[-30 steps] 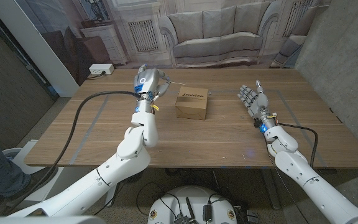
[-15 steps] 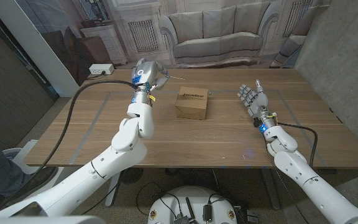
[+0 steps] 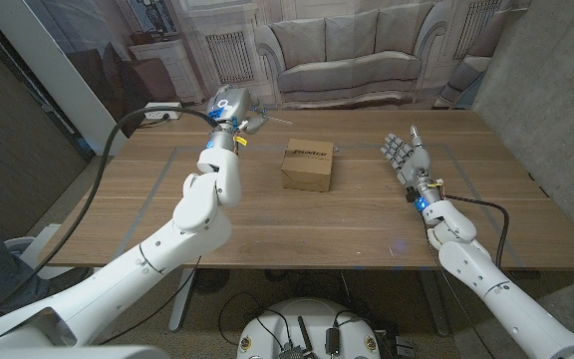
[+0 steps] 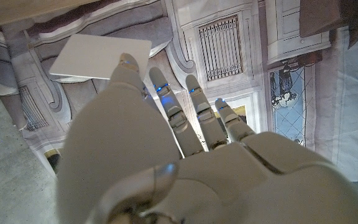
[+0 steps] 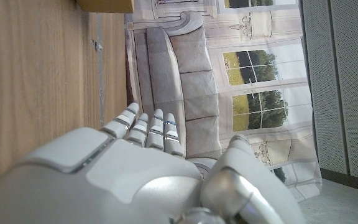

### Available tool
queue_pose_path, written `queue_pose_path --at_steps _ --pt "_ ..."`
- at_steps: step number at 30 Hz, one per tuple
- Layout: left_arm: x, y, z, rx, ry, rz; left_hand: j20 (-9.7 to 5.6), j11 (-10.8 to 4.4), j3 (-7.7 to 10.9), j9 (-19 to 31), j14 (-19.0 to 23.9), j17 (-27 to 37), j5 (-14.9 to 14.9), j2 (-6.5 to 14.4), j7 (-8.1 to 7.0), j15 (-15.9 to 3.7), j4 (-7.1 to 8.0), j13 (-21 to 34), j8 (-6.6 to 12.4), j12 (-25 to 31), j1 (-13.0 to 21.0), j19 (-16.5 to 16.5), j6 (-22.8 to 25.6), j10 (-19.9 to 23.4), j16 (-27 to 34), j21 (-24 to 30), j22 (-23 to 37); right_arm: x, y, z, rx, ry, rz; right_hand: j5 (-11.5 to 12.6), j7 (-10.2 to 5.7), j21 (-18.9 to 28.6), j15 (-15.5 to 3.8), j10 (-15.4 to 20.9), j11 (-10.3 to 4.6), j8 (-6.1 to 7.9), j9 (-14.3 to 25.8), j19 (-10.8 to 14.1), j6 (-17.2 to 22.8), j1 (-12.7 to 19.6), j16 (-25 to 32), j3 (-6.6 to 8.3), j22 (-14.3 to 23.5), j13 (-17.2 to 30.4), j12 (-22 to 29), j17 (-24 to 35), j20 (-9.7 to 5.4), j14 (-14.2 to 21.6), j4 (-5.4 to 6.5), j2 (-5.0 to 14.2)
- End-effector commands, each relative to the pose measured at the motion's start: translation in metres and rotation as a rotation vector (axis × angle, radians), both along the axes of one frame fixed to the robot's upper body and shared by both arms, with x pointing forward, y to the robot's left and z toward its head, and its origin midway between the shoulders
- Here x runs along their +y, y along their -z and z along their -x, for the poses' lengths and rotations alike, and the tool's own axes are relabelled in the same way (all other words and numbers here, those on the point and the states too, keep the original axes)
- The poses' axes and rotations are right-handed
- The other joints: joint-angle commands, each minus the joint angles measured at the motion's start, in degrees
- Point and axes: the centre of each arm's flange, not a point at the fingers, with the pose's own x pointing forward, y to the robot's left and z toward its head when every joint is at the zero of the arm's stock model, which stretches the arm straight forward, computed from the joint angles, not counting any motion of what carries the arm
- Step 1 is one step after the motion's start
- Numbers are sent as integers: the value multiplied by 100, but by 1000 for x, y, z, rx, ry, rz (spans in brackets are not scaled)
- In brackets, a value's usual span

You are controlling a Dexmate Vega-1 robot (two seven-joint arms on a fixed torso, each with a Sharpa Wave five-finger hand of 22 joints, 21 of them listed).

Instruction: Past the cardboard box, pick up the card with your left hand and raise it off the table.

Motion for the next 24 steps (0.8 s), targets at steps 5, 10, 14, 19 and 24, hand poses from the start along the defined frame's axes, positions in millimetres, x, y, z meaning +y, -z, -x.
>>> queue_pose_path --at_steps 5,10,14,19,24 --pt "6 -19 11 39 14 -16 -68 7 16 6 3 7 4 -23 114 -762 25 23 -4 -16 12 1 122 47 15 -21 17 0 -2 8 -6 5 10 -16 13 -7 13 42 3 -6 27 53 24 23 10 -6 14 20 -22 34 8 43 -17 9" --pt "7 -24 16 37 20 -13 -80 8 18 6 4 7 4 -23 119 -764 28 26 -11 -14 15 -6 105 50 16 -23 16 0 -2 11 -11 5 12 -16 14 -7 12 42 2 -7 27 54 23 23 10 -7 14 20 -22 34 6 44 -17 10" --pt "7 -28 20 35 23 -15 -98 8 20 7 7 7 5 -23 121 -764 31 27 -13 -15 16 -13 102 49 18 -24 15 1 -2 15 -15 6 14 -16 15 -8 7 55 6 -7 27 55 22 23 11 -8 14 20 -17 34 5 45 -18 11" --pt "6 -32 24 30 23 -13 -115 9 27 7 55 9 6 -16 117 -763 38 31 -12 -15 19 -13 107 43 36 -23 14 1 -2 19 -21 12 14 -16 15 -10 13 51 4 -5 27 52 28 22 10 -10 14 19 -19 34 8 42 -20 11" --pt "11 -36 26 32 25 2 -117 9 27 8 61 9 5 -21 129 -764 41 29 -18 -19 19 -18 93 36 36 -24 13 4 1 18 -26 4 1 -16 12 -9 7 57 3 -6 27 55 27 21 10 -12 14 19 -17 34 6 44 -21 12"
